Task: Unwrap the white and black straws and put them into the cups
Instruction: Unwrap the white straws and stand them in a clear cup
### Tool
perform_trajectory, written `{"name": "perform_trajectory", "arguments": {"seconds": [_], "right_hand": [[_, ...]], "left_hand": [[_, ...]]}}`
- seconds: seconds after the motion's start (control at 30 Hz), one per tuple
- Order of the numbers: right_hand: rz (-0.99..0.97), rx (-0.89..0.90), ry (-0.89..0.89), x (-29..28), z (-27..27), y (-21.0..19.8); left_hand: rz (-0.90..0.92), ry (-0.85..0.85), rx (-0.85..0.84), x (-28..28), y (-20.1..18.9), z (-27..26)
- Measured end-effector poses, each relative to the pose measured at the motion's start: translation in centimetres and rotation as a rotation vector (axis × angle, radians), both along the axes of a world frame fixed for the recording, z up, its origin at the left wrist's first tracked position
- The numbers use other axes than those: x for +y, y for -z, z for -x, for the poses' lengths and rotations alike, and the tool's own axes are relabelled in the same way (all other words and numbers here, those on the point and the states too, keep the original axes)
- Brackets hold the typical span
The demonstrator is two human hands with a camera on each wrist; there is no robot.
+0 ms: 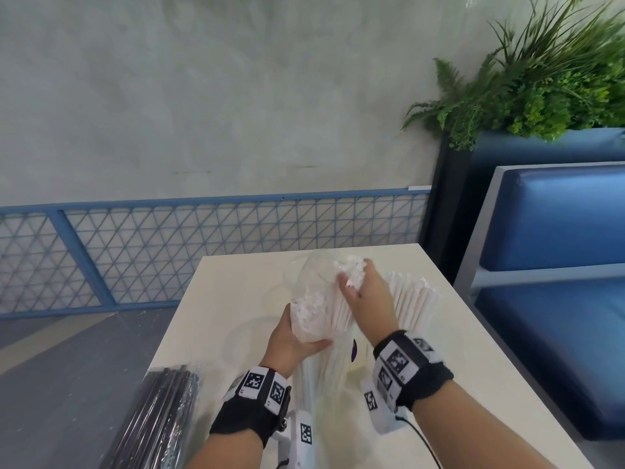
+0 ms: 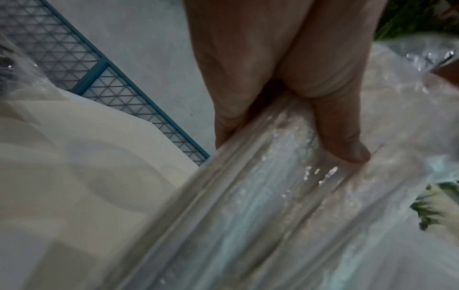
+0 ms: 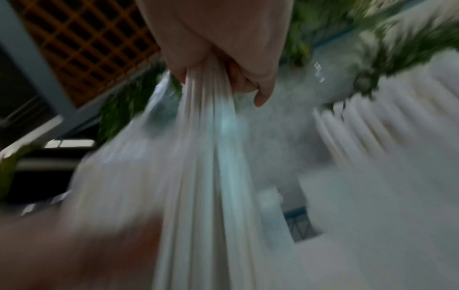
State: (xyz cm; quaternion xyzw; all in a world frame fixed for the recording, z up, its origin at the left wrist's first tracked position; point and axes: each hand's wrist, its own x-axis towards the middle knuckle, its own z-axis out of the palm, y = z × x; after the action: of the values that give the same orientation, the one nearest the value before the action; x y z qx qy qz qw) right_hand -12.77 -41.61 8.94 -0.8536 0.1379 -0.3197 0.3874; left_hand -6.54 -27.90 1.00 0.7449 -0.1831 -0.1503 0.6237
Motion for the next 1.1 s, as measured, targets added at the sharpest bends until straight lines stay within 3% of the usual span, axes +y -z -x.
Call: {"name": "perform_trajectory", "arguments": {"seconds": [0.17, 0.33, 0.43, 0.53, 0.7, 0.83, 1.0, 1.1], "right_hand": [[-0.199, -0.138, 0.020, -1.7, 0.1, -3.5], [-0.458, 0.002, -0.100, -0.8, 0.5, -0.3], [-0.420, 0.070, -0.088, 0.4, 0.6, 1.7], [-0.459, -0.004, -0.008, 0.8, 0.1, 2.0], [-0.631, -0.131, 0.028, 0.1, -1.0, 0.5], [-0.621, -0.243, 0.015, -0.9, -1.2, -1.6], [-0.628, -0.203, 0.026, -1.6, -1.1, -1.4], [-0.598, -0.070, 0.003, -0.8, -0.5, 0.5]], "left_hand": [[-0.012, 0.014, -0.012, -0.6, -0.2, -0.1], [0.002, -0.005, 0.010, -0.8, -0.1, -0.1], [-0.014, -0.005, 0.001, -0.9, -0.1, 0.0], [-0.006, -0.003, 0.010, -0.9, -0.3, 0.2], [-0.003, 0.004, 0.022, -0.8, -0.4, 0.1], [-0.006, -0.002, 0.035, -0.7, -0.2, -0.3], [0.001, -0.010, 0.029, -0.9, 0.1, -0.3], [0.004, -0.012, 0.019, -1.1, 0.0, -0.2]]}}
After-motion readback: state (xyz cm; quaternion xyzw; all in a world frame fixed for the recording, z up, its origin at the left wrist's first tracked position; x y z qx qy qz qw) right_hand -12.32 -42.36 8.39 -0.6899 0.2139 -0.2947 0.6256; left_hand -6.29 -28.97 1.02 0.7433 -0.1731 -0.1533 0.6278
